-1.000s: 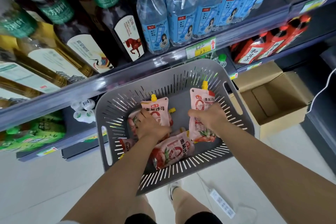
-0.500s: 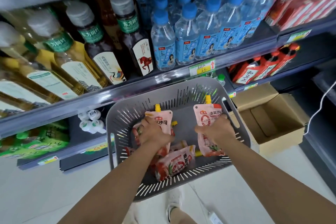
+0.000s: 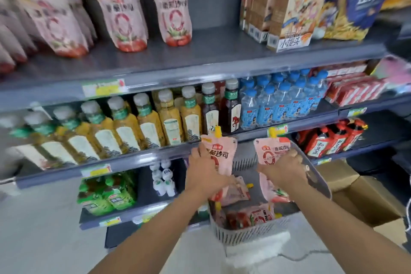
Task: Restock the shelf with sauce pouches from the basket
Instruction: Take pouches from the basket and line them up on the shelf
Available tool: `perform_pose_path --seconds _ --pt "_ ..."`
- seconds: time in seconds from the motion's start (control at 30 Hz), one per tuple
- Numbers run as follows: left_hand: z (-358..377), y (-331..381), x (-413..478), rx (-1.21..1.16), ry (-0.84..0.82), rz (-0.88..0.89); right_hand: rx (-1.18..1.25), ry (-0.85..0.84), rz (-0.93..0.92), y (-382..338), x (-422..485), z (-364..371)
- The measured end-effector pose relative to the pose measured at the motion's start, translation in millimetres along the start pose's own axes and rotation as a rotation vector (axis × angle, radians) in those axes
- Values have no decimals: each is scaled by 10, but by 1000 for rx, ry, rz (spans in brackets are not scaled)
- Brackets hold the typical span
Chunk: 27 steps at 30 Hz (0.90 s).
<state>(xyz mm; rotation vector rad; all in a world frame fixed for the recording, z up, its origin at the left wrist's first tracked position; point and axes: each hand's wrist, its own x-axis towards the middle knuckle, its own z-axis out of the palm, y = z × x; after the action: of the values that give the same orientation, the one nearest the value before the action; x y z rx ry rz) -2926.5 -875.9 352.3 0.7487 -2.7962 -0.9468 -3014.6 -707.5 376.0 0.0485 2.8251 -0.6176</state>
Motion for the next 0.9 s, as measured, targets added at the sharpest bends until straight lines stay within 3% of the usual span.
perform_pose_path --seconds 0.47,0.9 --pt "-2455 -719 -939 -158 576 76 204 234 -459 -1774 -1765 -297" --pt "-3684 -613 77 -314 945 62 319 243 -726 -3122 -1633 -793"
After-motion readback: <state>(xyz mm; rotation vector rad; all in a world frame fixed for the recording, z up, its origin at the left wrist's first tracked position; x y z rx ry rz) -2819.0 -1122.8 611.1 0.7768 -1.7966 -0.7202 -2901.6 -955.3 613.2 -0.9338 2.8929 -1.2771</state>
